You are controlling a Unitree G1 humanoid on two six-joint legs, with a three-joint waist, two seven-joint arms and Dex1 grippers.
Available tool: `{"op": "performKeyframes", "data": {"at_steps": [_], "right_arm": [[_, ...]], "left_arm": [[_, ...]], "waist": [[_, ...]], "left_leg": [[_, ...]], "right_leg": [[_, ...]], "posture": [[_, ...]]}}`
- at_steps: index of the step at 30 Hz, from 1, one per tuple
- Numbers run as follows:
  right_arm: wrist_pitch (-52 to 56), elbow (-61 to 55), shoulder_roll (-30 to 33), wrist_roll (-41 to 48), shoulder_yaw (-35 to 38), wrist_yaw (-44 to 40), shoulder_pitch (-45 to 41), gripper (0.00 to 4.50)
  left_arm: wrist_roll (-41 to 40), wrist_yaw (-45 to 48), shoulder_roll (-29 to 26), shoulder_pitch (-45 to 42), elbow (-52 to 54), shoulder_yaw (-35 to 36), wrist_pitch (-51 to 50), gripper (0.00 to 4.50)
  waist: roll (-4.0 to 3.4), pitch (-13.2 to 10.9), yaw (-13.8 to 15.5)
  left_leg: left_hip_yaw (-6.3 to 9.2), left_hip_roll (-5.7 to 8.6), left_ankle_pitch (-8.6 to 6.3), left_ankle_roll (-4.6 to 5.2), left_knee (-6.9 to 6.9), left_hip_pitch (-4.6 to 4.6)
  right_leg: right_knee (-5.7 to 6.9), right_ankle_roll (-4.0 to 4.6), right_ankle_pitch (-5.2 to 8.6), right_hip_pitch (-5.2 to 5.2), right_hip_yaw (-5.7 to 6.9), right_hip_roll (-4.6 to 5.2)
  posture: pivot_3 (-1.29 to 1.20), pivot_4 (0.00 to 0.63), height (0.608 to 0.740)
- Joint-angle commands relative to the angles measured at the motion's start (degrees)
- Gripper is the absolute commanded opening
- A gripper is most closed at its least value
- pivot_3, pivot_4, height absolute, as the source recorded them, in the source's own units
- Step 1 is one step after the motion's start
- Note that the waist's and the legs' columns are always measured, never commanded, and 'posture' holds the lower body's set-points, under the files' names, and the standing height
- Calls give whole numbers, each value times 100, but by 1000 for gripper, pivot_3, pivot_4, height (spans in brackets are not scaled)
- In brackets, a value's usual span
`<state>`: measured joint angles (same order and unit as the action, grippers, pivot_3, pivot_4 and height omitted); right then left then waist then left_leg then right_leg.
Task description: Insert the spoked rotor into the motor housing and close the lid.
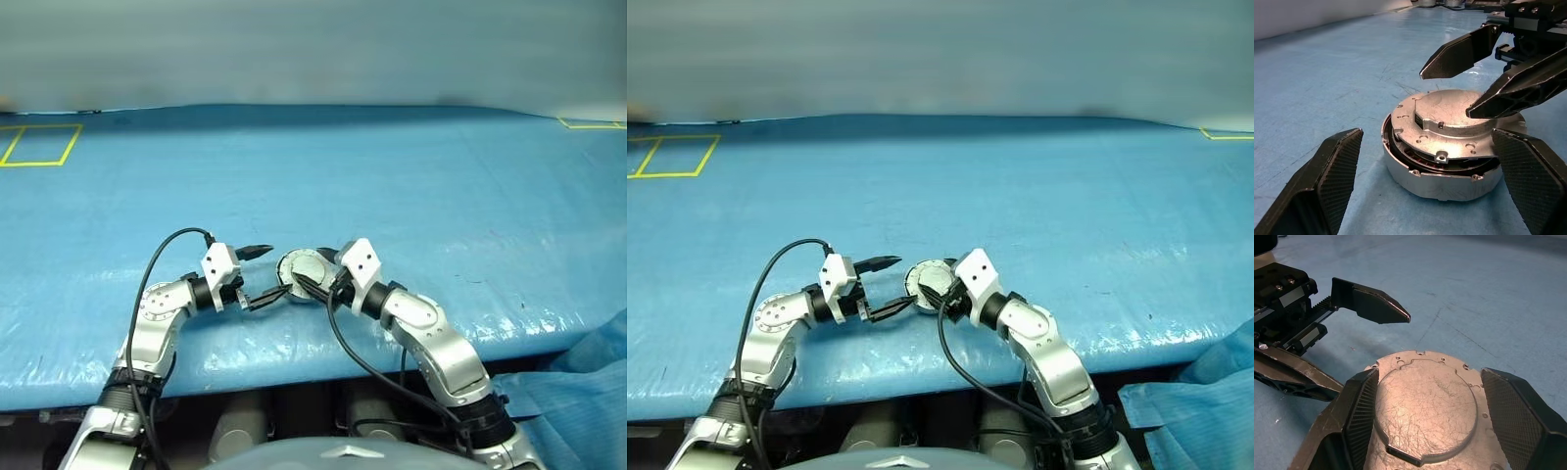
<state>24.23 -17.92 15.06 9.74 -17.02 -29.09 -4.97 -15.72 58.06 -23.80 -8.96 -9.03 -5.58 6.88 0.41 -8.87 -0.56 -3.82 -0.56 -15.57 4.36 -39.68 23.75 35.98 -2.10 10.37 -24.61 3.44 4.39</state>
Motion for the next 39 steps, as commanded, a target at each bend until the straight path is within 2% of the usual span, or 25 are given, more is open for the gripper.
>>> {"op": "performKeyframes", "data": {"at_steps": [1,25,29,30,38,39], "right_arm": [[-35,-28,-15,-17,1,-11,-78,3473],[43,465,-122,-13,-144,-201,-150,3473],[82,437,-83,-11,-163,-262,-164,4386],[94,437,-65,-45,-194,-263,-175,4451],[66,466,-159,-101,-195,-143,-140,4451],[78,466,-186,-92,-169,-125,-143,4273]], "left_arm": [[42,-26,23,-100,-21,11,151,4500],[12,-155,-30,131,81,13,156,4500],[23,-167,-17,141,88,-1,153,4500],[31,-135,-30,127,88,-19,159,4500],[43,-104,-80,181,106,-34,160,4500],[42,-115,-78,187,110,-29,161,4500]], "waist": [[0,0,2],[0,0,-10],[0,0,-4],[0,0,1],[0,0,-2],[0,0,-2]], "left_leg": [[0,0,0,0,0,0],[3,-2,0,-1,3,-3],[4,-2,0,-1,3,-8],[4,-2,0,-1,3,-8],[10,-2,0,-1,3,-9],[10,-2,0,-1,3,-9]], "right_leg": [[0,-3,2,0,1,1],[0,2,1,-1,0,7],[0,2,2,-4,2,8],[-1,2,2,-5,2,10],[-2,5,2,-4,7,13],[-2,5,2,-4,7,13]], "posture": [[0,150,740],[0,150,740],[0,150,740],[0,150,740],[0,150,740],[0,150,740]]}}
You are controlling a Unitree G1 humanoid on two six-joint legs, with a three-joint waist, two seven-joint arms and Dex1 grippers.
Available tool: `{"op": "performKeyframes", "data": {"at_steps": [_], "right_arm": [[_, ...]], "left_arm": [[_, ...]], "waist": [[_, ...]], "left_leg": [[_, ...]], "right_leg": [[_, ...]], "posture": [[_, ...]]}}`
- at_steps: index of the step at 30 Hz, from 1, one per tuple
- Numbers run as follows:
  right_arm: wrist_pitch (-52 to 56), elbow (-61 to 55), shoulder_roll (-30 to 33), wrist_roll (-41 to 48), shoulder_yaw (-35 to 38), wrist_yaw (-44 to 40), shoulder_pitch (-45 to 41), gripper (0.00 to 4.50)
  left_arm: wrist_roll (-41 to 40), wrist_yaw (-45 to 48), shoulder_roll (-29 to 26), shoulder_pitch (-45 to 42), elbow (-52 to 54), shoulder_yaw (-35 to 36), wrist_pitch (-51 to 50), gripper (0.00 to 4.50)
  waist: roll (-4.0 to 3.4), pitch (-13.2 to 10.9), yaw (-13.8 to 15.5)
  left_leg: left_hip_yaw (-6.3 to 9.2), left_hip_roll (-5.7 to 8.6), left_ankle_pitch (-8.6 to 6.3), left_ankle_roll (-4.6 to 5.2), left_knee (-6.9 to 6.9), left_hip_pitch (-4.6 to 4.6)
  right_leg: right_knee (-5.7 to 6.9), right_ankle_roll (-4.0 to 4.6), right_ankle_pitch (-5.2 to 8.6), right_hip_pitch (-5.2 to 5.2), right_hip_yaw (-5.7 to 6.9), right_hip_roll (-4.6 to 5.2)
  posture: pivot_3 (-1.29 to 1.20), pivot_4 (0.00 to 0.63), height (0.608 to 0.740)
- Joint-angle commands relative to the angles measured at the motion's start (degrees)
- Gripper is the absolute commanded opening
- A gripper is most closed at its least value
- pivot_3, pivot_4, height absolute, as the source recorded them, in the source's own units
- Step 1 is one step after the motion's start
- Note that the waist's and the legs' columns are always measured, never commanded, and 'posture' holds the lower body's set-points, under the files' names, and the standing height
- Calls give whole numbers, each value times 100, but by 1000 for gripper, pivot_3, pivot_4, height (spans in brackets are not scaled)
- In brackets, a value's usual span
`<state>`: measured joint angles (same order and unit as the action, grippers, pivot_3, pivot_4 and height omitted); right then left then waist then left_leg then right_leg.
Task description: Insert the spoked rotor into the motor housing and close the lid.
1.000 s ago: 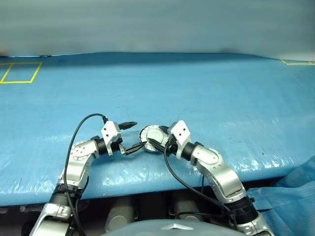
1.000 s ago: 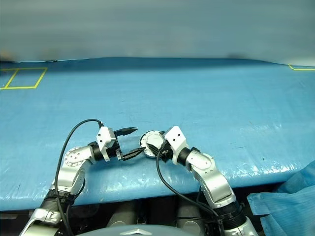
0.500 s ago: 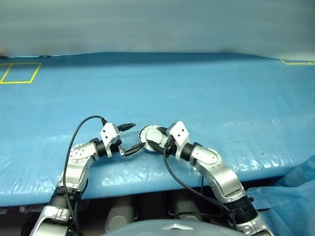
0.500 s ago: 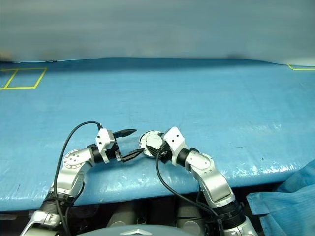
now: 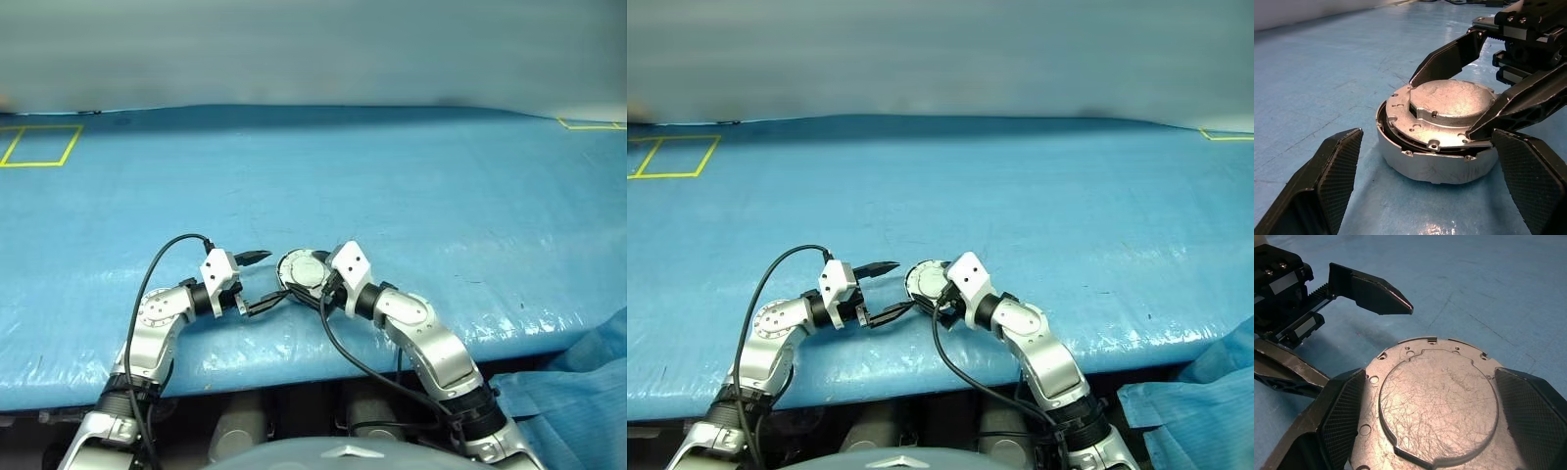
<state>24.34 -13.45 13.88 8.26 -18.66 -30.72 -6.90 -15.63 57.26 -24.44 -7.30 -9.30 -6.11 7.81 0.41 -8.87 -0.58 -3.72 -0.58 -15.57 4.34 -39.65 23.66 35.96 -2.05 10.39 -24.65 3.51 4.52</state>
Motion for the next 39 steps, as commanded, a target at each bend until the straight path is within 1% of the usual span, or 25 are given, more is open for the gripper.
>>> {"op": "performKeyframes", "data": {"at_steps": [1,4,13,16,24,33,39], "right_arm": [[70,21,-71,45,0,38,36,4064],[88,-5,-100,50,-5,28,-44,3265],[304,-73,-363,261,139,115,-216,3265],[651,-188,-560,447,333,291,-276,3265],[680,-268,-403,81,13,443,-333,3265],[597,-96,-407,-93,-42,583,-237,3265],[605,63,-547,-62,-25,615,-252,3265]], "left_arm": [[36,-46,-13,24,142,28,70,4500],[-21,-70,3,82,226,46,54,4500],[-81,-164,-30,321,526,74,-87,4500],[-88,-182,-59,411,623,84,-137,4500],[-156,-188,-122,550,756,103,-245,4500],[-157,-158,-198,526,724,135,-230,4500],[-153,-163,-207,502,704,158,-220,4500]], "waist": [[0,0,-1],[0,0,-2],[-2,-1,-7],[-2,-1,-9],[-5,-3,-3],[-4,-3,-2],[-5,-3,-4]], "left_leg": [[0,0,0,0,0,0],[0,0,0,0,0,0],[6,-2,1,-5,4,1],[6,-2,1,-5,5,2],[10,0,1,-6,8,6],[12,0,1,-7,8,5],[13,-1,2,-7,8,4]], "right_leg": [[0,0,0,0,0,0],[0,0,0,0,0,1],[0,7,0,-3,4,2],[0,8,0,-4,4,2],[-3,11,1,-7,10,6],[-2,8,3,-6,14,5],[-2,6,5,-5,15,4]], "posture": [[0,150,740],[0,150,740],[0,150,740],[0,150,740],[0,150,740],[0,150,740],[0,150,740]]}}
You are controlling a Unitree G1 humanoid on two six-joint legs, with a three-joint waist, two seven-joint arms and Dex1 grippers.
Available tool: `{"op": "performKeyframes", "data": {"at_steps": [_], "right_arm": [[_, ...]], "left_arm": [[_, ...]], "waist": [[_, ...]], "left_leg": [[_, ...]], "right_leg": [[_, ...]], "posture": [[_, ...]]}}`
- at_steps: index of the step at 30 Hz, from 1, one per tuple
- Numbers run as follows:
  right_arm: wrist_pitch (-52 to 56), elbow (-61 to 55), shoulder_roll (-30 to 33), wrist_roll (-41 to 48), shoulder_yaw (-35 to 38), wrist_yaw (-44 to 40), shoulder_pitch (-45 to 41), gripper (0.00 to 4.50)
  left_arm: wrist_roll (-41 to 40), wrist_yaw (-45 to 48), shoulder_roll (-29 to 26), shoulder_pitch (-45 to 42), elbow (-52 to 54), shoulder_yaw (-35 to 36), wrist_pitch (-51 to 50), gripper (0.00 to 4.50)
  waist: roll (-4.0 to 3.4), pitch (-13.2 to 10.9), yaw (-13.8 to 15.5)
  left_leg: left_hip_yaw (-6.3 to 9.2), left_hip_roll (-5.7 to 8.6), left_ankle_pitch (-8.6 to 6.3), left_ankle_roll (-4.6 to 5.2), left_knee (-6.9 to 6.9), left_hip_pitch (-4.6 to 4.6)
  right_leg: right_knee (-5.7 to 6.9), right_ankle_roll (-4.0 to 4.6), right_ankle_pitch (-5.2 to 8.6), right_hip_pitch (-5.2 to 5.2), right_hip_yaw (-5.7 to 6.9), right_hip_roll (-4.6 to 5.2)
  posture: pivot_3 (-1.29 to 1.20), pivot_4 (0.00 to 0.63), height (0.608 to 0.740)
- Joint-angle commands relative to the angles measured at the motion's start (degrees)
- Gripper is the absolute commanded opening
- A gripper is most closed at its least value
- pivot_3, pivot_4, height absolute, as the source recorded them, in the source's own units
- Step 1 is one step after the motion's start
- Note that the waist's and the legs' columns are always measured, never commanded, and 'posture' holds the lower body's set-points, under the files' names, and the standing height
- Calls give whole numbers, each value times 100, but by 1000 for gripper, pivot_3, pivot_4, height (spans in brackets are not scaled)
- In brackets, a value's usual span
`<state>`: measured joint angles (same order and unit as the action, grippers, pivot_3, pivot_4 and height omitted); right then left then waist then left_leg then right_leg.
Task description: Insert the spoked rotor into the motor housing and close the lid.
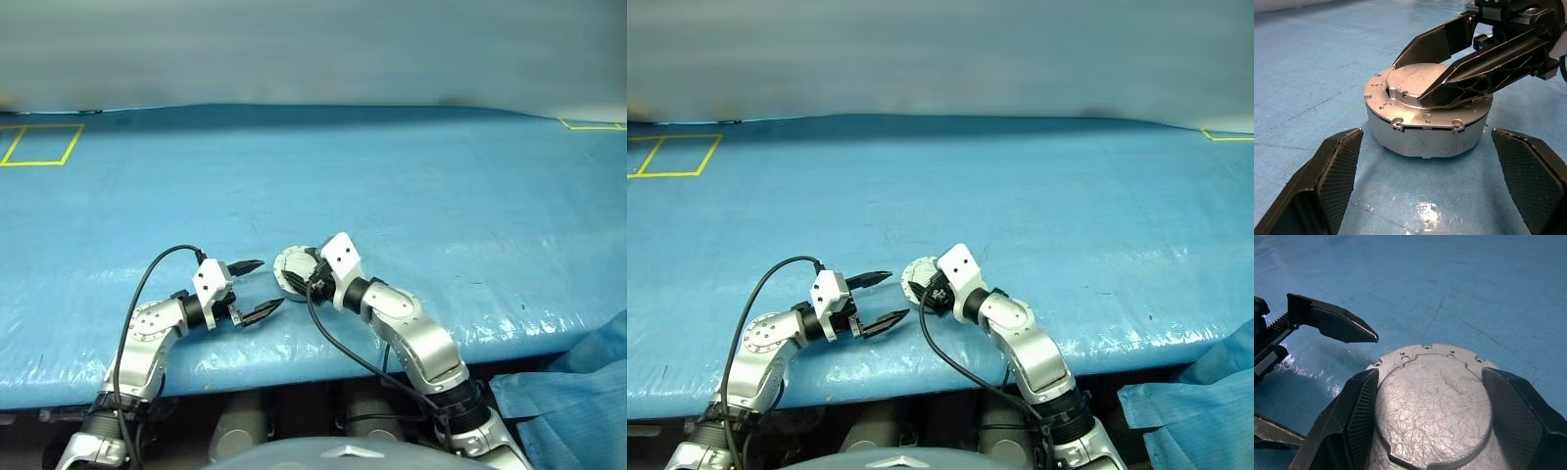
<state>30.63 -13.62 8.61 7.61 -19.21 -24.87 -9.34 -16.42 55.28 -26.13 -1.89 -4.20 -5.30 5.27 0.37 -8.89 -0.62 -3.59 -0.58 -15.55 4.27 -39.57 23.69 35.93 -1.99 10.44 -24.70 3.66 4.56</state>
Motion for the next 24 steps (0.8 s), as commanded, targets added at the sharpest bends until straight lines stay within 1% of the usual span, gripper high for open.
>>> {"op": "performKeyframes", "data": {"at_steps": [1,6,16,19,22,24], "right_arm": [[-42,99,-13,-20,11,23,-11,3265],[-69,180,203,-219,-136,-73,-33,3265],[99,-6,110,310,167,-331,-23,3265],[88,-43,140,301,137,-355,-37,3265],[-186,30,227,97,33,-324,-12,3265],[-241,0,240,144,31,-369,37,3265]], "left_arm": [[-73,31,-39,-38,195,82,35,4500],[-64,-11,-46,-22,211,125,46,4500],[-106,-13,-61,30,223,154,47,4500],[-110,-12,-63,32,222,147,56,4500],[-105,-11,-63,23,215,142,68,4500],[-100,-15,-65,21,212,144,73,4500]], "waist": [[0,0,-3],[0,0,-3],[0,0,0],[0,0,0],[-1,0,1],[-1,-1,2]], "left_leg": [[0,0,0,0,0,0],[0,0,1,-1,0,-3],[4,0,-1,-2,1,-2],[5,0,-1,-2,2,-1],[5,0,-1,-3,6,0],[5,0,-1,-3,7,1]], "right_leg": [[0,0,0,0,0,0],[0,-2,1,1,0,0],[-1,-2,3,1,2,3],[-3,1,2,1,3,3],[-3,6,2,-1,5,3],[-3,7,3,-1,6,2]], "posture": [[0,150,740],[0,150,740],[0,150,740],[0,150,740],[0,150,740],[0,150,740]]}}
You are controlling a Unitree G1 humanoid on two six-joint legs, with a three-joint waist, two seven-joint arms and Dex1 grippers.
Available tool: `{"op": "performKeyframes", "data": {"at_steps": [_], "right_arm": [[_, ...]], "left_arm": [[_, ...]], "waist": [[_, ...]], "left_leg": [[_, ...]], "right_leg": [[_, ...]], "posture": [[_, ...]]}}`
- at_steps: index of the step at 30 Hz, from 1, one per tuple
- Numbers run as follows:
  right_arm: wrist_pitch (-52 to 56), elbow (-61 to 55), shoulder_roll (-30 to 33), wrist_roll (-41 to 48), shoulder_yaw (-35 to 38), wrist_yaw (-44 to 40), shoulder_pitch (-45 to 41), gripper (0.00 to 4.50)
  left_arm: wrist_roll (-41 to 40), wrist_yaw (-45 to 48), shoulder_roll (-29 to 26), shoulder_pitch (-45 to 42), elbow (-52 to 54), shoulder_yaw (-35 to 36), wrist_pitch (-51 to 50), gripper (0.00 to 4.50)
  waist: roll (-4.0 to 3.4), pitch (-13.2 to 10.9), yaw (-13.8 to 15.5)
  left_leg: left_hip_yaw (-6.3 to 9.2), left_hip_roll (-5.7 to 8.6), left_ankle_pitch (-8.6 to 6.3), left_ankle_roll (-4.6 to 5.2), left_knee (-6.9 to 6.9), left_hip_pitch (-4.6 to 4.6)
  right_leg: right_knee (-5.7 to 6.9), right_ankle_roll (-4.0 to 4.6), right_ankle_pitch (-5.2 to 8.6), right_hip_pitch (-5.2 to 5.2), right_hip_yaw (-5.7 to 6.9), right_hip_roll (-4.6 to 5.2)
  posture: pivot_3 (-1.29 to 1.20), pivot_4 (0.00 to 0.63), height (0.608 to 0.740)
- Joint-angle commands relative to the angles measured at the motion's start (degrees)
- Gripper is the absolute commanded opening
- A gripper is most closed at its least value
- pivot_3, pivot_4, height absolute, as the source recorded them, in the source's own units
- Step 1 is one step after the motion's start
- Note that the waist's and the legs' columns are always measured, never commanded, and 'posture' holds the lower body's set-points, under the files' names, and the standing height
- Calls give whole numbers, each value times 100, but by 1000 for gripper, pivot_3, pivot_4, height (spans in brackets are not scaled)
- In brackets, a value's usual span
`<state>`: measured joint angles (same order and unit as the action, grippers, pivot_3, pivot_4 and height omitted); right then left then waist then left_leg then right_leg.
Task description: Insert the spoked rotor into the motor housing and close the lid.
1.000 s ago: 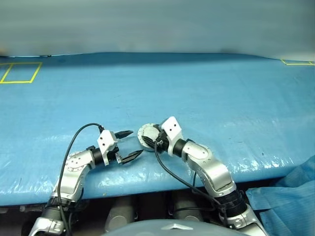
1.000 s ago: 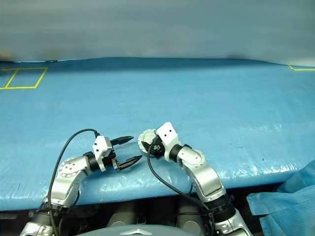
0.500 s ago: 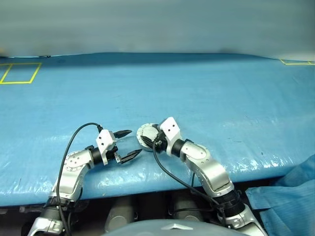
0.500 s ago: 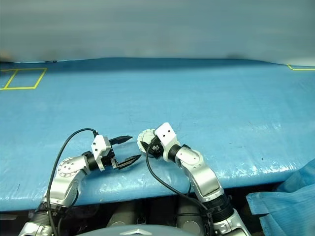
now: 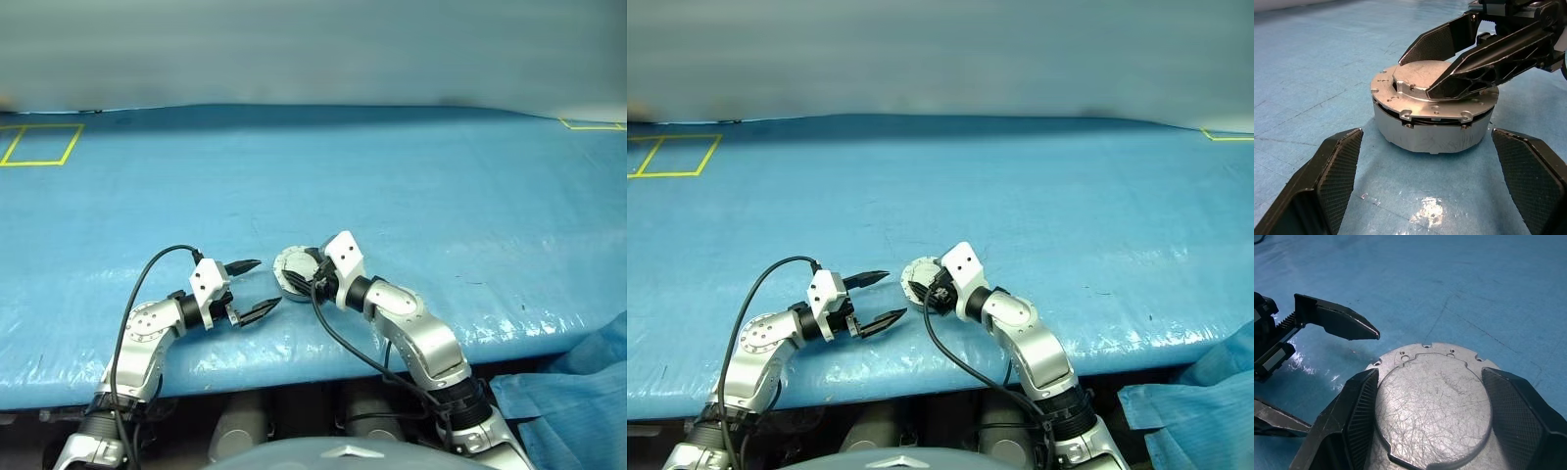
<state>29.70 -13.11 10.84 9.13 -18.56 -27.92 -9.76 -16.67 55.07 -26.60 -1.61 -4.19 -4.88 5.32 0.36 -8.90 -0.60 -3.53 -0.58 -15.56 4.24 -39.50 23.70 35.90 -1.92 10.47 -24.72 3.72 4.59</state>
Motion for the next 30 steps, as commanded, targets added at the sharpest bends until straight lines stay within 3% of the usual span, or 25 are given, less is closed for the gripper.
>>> {"op": "performKeyframes", "data": {"at_steps": [1,30], "right_arm": [[-150,-43,32,-16,-39,-56,88,3265],[-230,416,174,-580,-257,125,-18,3265]], "left_arm": [[-72,3,-18,-10,210,102,69,4500],[-140,-110,40,42,261,149,16,4500]], "waist": [[0,0,1],[0,1,-1]], "left_leg": [[0,0,0,0,0,1],[6,-1,2,-8,1,-9]], "right_leg": [[-1,0,1,0,1,0],[2,-13,12,7,4,3]], "posture": [[0,150,740],[0,150,740]]}}
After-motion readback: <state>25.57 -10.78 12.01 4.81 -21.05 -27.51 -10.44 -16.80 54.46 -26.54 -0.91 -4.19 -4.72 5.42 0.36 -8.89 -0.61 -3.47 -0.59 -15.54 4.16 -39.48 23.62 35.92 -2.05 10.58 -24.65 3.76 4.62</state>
